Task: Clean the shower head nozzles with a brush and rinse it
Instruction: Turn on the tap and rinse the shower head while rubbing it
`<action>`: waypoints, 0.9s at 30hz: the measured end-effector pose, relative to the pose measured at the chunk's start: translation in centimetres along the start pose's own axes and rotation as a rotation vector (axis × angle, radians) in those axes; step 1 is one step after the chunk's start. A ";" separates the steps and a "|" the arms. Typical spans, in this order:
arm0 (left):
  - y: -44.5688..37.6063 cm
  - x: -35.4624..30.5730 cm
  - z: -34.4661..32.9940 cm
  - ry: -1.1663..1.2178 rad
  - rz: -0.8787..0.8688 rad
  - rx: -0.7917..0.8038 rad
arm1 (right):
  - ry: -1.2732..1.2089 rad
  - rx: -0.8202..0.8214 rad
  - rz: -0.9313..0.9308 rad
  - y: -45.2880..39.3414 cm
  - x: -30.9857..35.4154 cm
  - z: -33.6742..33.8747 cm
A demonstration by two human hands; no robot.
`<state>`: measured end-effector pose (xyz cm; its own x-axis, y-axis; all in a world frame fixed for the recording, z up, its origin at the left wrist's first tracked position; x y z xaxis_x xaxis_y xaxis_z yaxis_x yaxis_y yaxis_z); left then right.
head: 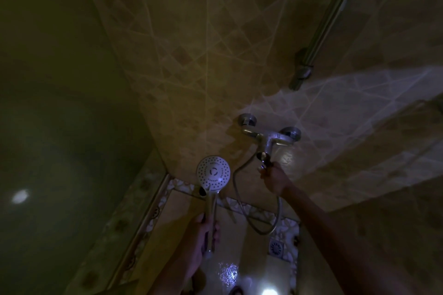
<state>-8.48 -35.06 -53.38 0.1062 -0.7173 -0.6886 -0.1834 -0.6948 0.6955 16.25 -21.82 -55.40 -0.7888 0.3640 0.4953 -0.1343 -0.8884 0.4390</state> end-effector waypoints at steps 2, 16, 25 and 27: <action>0.0 -0.2 0.0 0.017 0.007 -0.003 | 0.051 0.023 0.019 0.4 0.4 0.1; -1.6 0.0 0.5 0.006 0.038 -0.032 | 0.269 0.058 0.047 3.8 2.3 -0.2; -3.2 2.2 0.2 -0.088 0.108 -0.012 | 0.046 -0.002 0.025 9.6 3.0 -1.5; -3.3 2.5 -0.3 -0.116 0.123 0.003 | -0.046 -0.042 0.016 10.4 3.3 -1.9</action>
<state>-7.29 -34.55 -57.35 -0.0310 -0.7858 -0.6177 -0.1910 -0.6020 0.7753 11.09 -30.36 -50.63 -0.7628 0.3612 0.5363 -0.1477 -0.9048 0.3993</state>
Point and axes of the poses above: each hand's wrist, its own y-axis away from the middle knuckle, its own z-axis out of the back of the hand, x = y × z, the point moved 5 cm from there along -y, towards the middle knuckle, and after that the axes turned 8 degrees about -y, right-handed, at the moved point
